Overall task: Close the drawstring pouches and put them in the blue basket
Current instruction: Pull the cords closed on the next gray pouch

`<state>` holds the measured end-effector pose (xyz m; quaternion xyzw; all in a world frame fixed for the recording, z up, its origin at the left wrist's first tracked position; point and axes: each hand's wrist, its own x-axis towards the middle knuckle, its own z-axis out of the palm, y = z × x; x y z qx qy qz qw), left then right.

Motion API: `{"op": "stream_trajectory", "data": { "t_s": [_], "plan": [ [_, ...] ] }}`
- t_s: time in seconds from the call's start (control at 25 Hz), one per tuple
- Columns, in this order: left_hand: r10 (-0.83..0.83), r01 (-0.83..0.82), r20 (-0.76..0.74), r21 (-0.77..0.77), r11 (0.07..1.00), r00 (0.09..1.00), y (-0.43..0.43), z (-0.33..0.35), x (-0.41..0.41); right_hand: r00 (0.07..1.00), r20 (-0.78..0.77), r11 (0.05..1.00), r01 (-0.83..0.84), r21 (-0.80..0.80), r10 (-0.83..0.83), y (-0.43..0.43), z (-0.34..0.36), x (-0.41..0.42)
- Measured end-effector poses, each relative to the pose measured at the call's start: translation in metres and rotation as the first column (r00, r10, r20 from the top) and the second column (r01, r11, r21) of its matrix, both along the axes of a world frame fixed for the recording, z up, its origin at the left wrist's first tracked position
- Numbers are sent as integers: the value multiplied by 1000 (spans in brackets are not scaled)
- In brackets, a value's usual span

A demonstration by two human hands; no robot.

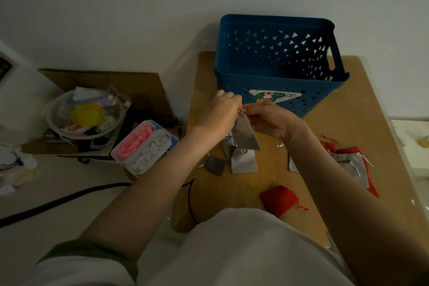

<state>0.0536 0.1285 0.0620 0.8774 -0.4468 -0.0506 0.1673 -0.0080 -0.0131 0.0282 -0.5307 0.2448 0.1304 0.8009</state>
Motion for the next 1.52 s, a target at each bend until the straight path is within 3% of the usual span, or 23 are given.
{"op": "stream_trajectory", "data": {
  "t_s": [0.2, 0.32, 0.4, 0.6, 0.76, 0.96, 1.16, 1.32, 1.4, 1.52],
  "plan": [
    [-14, 15, 38, -20, 1000, 999, 1, 3, -1, 998, 59, 997, 12, 73, -16, 5, -2, -6],
    [-42, 42, 2, -18, 999, 999, 1, 7, 1, 994, 106, 999, -7, 39, 3, 7, -4, -8],
    [-45, 44, -5, -68, 997, 999, 2, 6, 2, 991, 131, 1000, -10, 6, 9, 9, -5, -9],
    [-10, -9, -77, -240, 971, 997, 1, 4, 4, 967, 242, 989, 44, 138, -77, 9, -8, -7],
    [49, -188, -337, -391, 901, 940, 4, 2, 5, 960, 275, 989, 14, 150, -55, 7, -9, -8],
    [136, -461, -664, -342, 819, 735, 2, 4, 5, 952, 302, 994, -76, 80, 48, 1, -9, -7],
    [128, -422, -640, -331, 844, 758, 5, 0, 5, 944, 318, 994, -103, 33, 87, 0, -8, -7],
    [266, -567, -628, -343, 749, 732, 2, -7, 2, 948, 309, 995, -89, 40, 72, 0, -7, -6],
    [326, -553, -540, -335, 762, 776, 2, -14, 4, 951, 303, 997, -76, 32, 63, 1, -4, -7],
    [212, -426, -475, -405, 809, 854, 2, -17, 4, 949, 304, 996, -87, 9, 81, 0, -2, -7]
  ]
}}
